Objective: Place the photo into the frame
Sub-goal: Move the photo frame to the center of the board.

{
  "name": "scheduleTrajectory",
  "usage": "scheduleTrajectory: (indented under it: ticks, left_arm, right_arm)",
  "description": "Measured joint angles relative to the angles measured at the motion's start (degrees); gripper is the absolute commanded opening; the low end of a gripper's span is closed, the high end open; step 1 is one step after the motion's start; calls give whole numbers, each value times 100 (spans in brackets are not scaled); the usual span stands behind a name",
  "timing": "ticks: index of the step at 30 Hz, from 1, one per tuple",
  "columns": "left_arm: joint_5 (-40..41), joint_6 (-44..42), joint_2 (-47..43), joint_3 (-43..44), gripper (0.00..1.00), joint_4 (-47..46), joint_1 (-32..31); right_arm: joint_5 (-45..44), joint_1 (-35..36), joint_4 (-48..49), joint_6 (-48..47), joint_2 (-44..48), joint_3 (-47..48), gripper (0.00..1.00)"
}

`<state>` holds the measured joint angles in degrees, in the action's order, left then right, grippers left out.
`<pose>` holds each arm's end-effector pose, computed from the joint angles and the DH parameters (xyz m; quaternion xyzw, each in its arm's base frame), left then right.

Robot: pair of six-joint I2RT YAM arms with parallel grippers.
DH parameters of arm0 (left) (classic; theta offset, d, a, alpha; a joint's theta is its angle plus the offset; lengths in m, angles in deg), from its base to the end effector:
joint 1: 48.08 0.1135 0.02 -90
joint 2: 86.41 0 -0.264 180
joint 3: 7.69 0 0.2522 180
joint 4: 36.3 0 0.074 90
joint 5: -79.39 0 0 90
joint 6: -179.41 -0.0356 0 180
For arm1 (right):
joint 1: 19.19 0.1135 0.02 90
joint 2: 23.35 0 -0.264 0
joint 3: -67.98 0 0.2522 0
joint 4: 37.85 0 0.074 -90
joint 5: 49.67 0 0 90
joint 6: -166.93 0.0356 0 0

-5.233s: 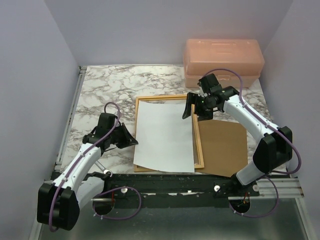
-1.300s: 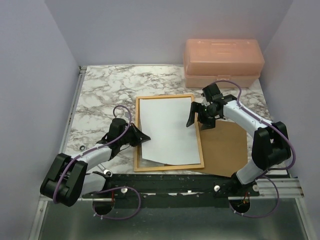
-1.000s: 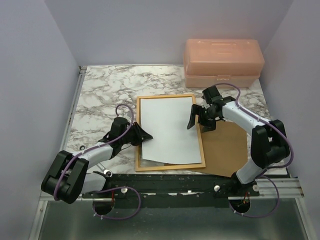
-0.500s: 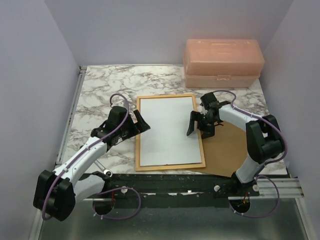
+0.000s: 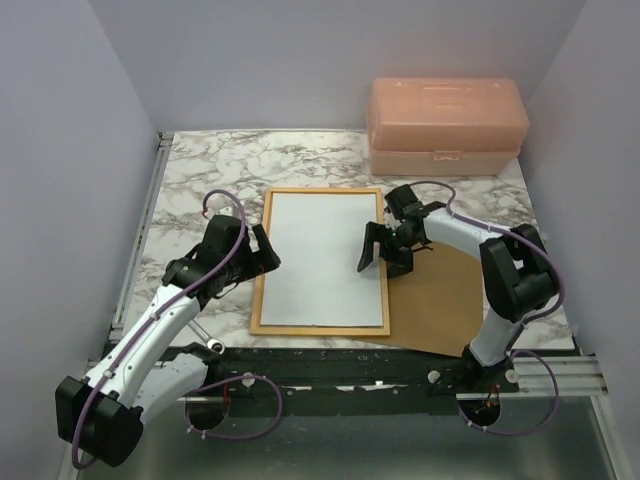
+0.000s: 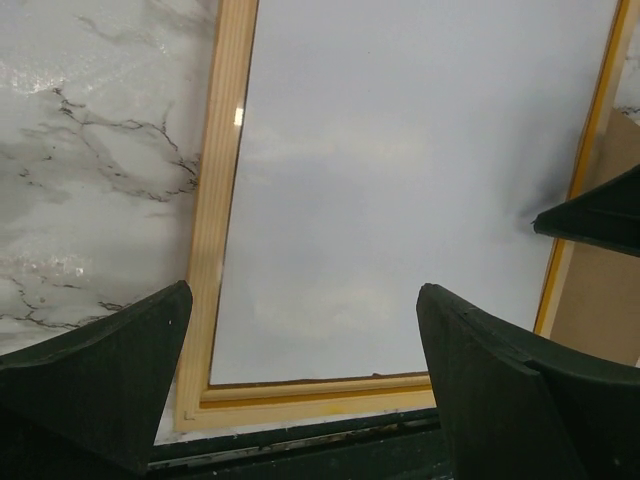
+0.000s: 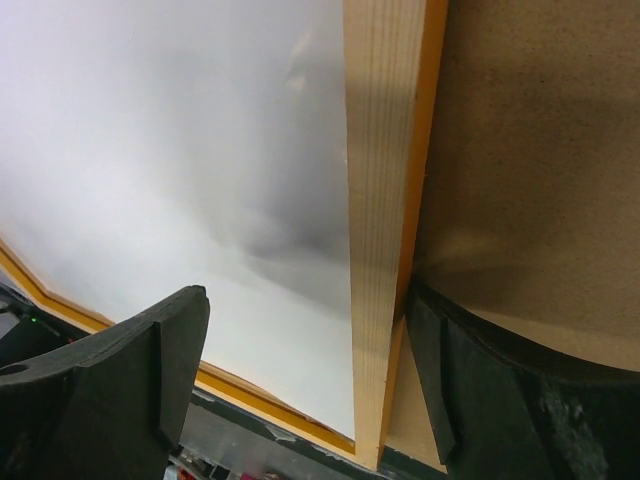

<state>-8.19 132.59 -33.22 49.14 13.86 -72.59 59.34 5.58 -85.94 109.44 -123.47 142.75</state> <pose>0.1725 -0.0770 0.2614 -0.1584 0.9151 -0.1900 0.3185 0.2902 0.1467 0.1622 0.0421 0.9754 0.2115 0.0463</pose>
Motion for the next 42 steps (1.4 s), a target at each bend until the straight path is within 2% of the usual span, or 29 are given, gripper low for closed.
scheduleTrajectory:
  ticks: [8,19,24,34,38,42]
  left_arm:
    - [-72,33,-332,-133,98,11,0]
    - [-323,52,-328,-264,97,11,0]
    - [-466,50,-299,-282,97,-33,0]
    - [-977,52,-57,-603,96,-323,0]
    - [-1263,98,-17,-833,96,-538,-96]
    - [-1532,273,15,-1108,93,-807,-315]
  right_arm:
    - [214,632,48,385,-715,850,87]
    - [431,1421,293,715,-2002,2632,87]
    - [511,1620,437,820,-2328,3099,87]
    - [555,1622,645,793,-2269,2970,88]
    - [448,1462,656,741,-1733,2221,88]
    - [385,962,603,632,-990,1320,88]
